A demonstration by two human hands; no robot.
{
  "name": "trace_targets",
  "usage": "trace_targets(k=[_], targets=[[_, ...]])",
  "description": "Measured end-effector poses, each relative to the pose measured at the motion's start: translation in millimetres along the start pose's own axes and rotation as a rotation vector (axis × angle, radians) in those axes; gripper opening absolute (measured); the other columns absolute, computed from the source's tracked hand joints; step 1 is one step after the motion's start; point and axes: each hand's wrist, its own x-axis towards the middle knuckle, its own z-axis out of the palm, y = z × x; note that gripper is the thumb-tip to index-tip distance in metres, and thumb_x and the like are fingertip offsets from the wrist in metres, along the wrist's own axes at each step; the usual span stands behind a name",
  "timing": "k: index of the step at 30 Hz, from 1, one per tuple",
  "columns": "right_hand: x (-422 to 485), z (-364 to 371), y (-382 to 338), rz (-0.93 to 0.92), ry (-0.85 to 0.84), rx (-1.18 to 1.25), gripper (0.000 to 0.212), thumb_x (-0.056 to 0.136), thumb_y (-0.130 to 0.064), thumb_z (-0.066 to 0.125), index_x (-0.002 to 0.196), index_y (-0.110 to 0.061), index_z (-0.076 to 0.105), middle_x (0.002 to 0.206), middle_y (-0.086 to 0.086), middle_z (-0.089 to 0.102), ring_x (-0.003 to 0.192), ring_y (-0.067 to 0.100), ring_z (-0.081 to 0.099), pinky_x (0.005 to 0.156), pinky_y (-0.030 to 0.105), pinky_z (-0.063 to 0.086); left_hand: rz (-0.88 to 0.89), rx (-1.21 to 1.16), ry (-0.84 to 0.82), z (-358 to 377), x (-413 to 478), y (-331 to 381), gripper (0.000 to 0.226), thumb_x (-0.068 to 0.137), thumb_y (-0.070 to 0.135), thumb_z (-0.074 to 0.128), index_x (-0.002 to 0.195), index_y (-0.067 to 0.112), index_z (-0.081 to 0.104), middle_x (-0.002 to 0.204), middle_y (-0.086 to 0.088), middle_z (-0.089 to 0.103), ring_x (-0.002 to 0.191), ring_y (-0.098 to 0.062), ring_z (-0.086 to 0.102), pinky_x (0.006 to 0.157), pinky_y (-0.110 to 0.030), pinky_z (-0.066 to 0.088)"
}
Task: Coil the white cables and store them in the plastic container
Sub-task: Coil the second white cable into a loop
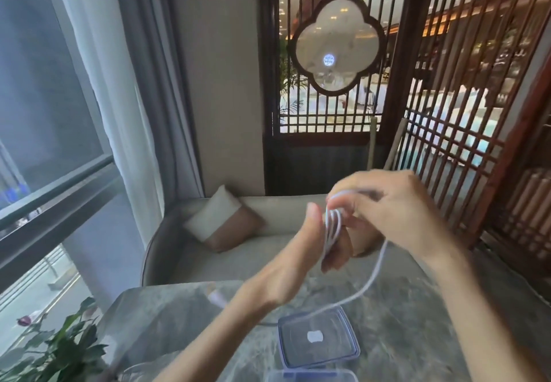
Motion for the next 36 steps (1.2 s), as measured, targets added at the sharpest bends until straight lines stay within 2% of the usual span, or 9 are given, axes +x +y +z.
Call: trace_targets(k=[5, 8, 11, 15, 21, 25, 30, 33, 36], targets=[[11.9, 50.4, 16.1, 0.304, -0.108, 0.536, 0.016, 0.084, -0.03, 0.064, 0.073, -0.024, 0.073, 0.067, -0.008, 0.073, 0.067, -0.002, 0.067, 0.066, 0.014, 0.048, 0.191, -0.375, -0.26, -19.6, -19.0, 21.3, 0.095, 0.092, 0.067, 0.002, 0.127, -0.007, 0.051, 0.066, -0.013, 0.04, 0.058, -0.021, 0.038, 0.063, -0.028, 0.037], [-34.7, 98.2, 5.9, 0.385, -0.278, 0.382, 0.047, 0.1, -0.048, 0.049, 0.064, -0.021, 0.063, 0.049, -0.01, 0.06, 0.049, -0.001, 0.054, 0.06, 0.026, 0.041, 0.202, -0.488, -0.034, -41.5, -2.0, 30.0, 0.094, 0.091, 0.071, 0.012, 0.132, -0.005, 0.049, 0.073, -0.015, 0.043, 0.061, -0.023, 0.041, 0.063, -0.036, 0.037], [-65.7, 91.9, -4.1, 0.226, -0.432, 0.194, 0.031, 0.095, -0.056, 0.045, 0.082, -0.033, 0.06, 0.057, -0.005, 0.059, 0.052, 0.004, 0.052, 0.06, 0.032, 0.048, 0.124, -0.329, 0.242, -56.9, 21.1, 29.3, 0.087, 0.096, 0.059, 0.001, 0.132, -0.006, 0.045, 0.067, -0.015, 0.04, 0.059, -0.023, 0.033, 0.063, -0.029, 0.033], [-26.8, 25.2, 2.4, -0.009, -0.024, -0.27, 0.034, 0.086, -0.063, 0.051, 0.086, -0.039, 0.075, 0.067, -0.008, 0.072, 0.06, 0.011, 0.063, 0.059, 0.035, 0.054, -0.026, -0.211, 0.313, -30.4, 11.9, 9.7, 0.065, 0.106, 0.03, -0.005, 0.095, 0.013, 0.057, 0.066, -0.011, 0.045, 0.052, -0.019, 0.047, 0.058, -0.019, 0.037], [17.5, 26.3, 23.7, 0.189, -0.114, 0.453, 0.024, 0.092, -0.018, 0.068, 0.069, -0.012, 0.073, 0.066, 0.013, 0.071, 0.065, 0.021, 0.063, 0.069, 0.031, 0.05, 0.191, -0.394, -0.406, -18.1, -11.8, 22.7, 0.095, 0.087, 0.071, 0.007, 0.119, -0.004, 0.056, 0.071, -0.013, 0.041, 0.06, -0.022, 0.036, 0.064, -0.029, 0.037], [-31.9, 78.8, 14.5, 0.325, -0.248, 0.33, 0.036, 0.105, -0.03, 0.046, 0.082, -0.014, 0.068, 0.054, 0.006, 0.056, 0.054, 0.01, 0.052, 0.063, 0.032, 0.044, 0.335, -0.568, -0.191, -44.1, 2.8, 35.8, 0.096, 0.094, 0.072, 0.012, 0.138, -0.007, 0.044, 0.072, -0.014, 0.047, 0.064, -0.024, 0.042, 0.06, -0.041, 0.033], [-51.6, 44.6, -20.5, 0.098, -0.359, -0.094, 0.027, 0.1, -0.044, 0.043, 0.086, -0.027, 0.058, 0.059, -0.005, 0.061, 0.061, 0.016, 0.061, 0.068, 0.042, 0.053, 0.014, -0.043, 0.261, -46.9, 24.6, 14.8, 0.08, 0.1, 0.058, 0.005, 0.125, -0.004, 0.05, 0.055, -0.006, 0.049, 0.059, -0.021, 0.041, 0.064, -0.034, 0.036], [-27.4, 13.6, -23.1, -0.084, -0.13, -0.289, 0.032, 0.094, -0.049, 0.044, 0.083, -0.036, 0.072, 0.058, -0.02, 0.054, 0.06, 0.004, 0.055, 0.063, 0.031, 0.051, -0.03, 0.138, 0.004, -26.0, 7.5, 1.5, 0.078, 0.098, 0.058, 0.005, 0.09, 0.001, 0.057, 0.06, -0.017, 0.045, 0.056, -0.026, 0.04, 0.066, -0.029, 0.04], [-2.7, 8.5, 0.2, 0.011, -0.114, 0.153, 0.021, 0.09, -0.036, 0.066, 0.09, -0.021, 0.08, 0.083, -0.005, 0.074, 0.08, 0.005, 0.068, 0.076, 0.023, 0.052, 0.055, -0.143, -0.23, -19.1, -13.4, 3.4, 0.079, 0.094, 0.06, 0.004, 0.094, 0.007, 0.064, 0.051, -0.009, 0.041, 0.045, -0.023, 0.031, 0.051, -0.024, 0.036]])
